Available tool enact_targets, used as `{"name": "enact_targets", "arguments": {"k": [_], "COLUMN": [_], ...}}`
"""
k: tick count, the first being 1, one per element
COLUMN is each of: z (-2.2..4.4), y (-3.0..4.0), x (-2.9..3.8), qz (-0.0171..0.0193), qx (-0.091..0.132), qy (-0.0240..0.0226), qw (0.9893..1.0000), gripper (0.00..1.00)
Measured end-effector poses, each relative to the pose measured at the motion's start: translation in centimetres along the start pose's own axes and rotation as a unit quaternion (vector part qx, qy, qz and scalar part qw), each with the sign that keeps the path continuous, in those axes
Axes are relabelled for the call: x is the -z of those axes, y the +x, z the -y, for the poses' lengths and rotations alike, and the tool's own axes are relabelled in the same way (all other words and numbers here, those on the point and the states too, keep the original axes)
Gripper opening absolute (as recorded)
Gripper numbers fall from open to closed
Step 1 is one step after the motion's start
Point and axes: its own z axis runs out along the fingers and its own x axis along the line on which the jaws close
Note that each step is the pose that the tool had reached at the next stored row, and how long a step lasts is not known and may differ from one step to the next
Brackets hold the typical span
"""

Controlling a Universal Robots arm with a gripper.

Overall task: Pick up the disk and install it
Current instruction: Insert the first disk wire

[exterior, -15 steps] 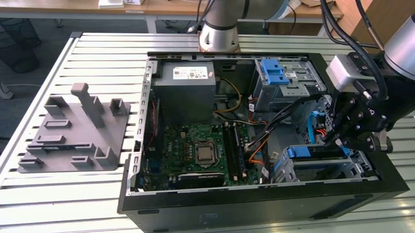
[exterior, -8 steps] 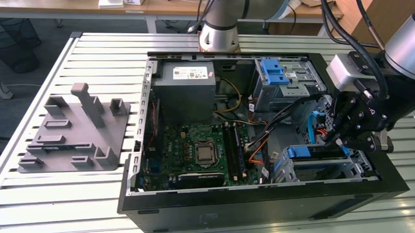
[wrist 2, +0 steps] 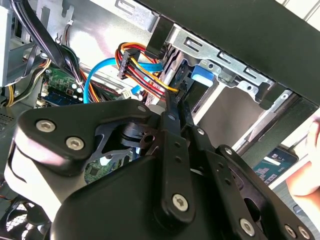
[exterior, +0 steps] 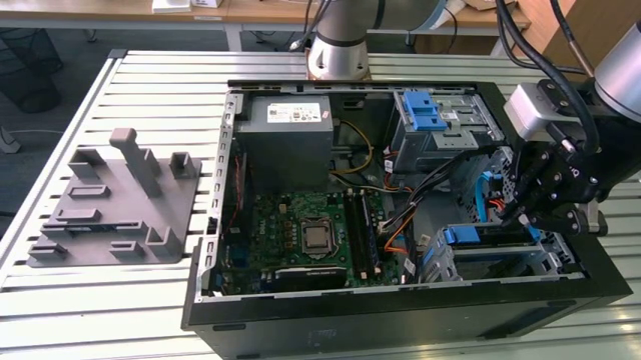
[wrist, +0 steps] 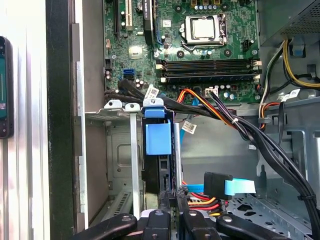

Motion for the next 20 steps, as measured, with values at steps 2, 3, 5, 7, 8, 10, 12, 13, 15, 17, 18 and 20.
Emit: {"name": "enact_targets", "arguments": {"k": [2, 3, 5, 7, 8, 10, 12, 13, 15, 17, 18, 20], "z": [0.00, 0.00, 0.00, -0.02, -0.06, -0.06, -0.18, -0.23, -0.28, -0.28, -0.29, -0.29], "y": [0.00, 0.00, 0.00, 0.01, 0.02, 0.03, 0.05, 0.06, 0.07, 0.07, 0.07, 0.07], "x": [0.00, -0.01, -0.01, -0.01, -0.02, -0.01, -0.02, -0.02, -0.02, -0.02, -0.03, -0.02], "qz": [0.0000, 0.0000, 0.0000, 0.0001, 0.0001, 0.0001, 0.0001, 0.0001, 0.0001, 0.0001, 0.0001, 0.0000], "qx": [0.000, 0.000, 0.000, 0.000, 0.000, 0.000, 0.000, 0.000, 0.000, 0.000, 0.000, 0.000], "qy": [0.0000, 0.0000, 0.0000, 0.0000, 0.0000, 0.0000, 0.0000, 0.0000, 0.0000, 0.0000, 0.0000, 0.0000], "qw": [1.0000, 1.0000, 1.0000, 1.0000, 1.0000, 1.0000, 1.0000, 1.0000, 1.0000, 1.0000, 1.0000, 1.0000], "gripper": [0.16, 0.16, 0.16, 0.16, 0.16, 0.16, 0.16, 0.16, 0.16, 0.16, 0.16, 0.16]}}
